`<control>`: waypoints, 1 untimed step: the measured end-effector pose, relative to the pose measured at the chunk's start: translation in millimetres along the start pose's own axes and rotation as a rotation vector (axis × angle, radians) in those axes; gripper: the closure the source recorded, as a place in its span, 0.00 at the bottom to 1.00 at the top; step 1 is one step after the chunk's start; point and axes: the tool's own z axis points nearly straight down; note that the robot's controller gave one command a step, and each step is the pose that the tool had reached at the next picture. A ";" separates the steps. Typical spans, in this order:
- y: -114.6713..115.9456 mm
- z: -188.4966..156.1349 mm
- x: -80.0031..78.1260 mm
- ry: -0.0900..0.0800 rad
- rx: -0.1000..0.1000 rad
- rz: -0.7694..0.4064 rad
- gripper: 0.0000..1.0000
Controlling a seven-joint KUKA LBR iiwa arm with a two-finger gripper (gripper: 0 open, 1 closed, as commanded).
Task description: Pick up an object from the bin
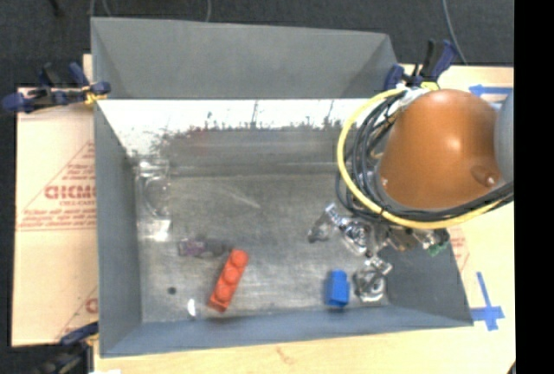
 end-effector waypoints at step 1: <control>-12.8 109.2 1.3 0.003 -0.004 -0.233 0.00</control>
Offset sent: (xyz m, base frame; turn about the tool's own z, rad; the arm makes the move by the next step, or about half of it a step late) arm 0.0069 -0.0120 -0.1073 -0.2320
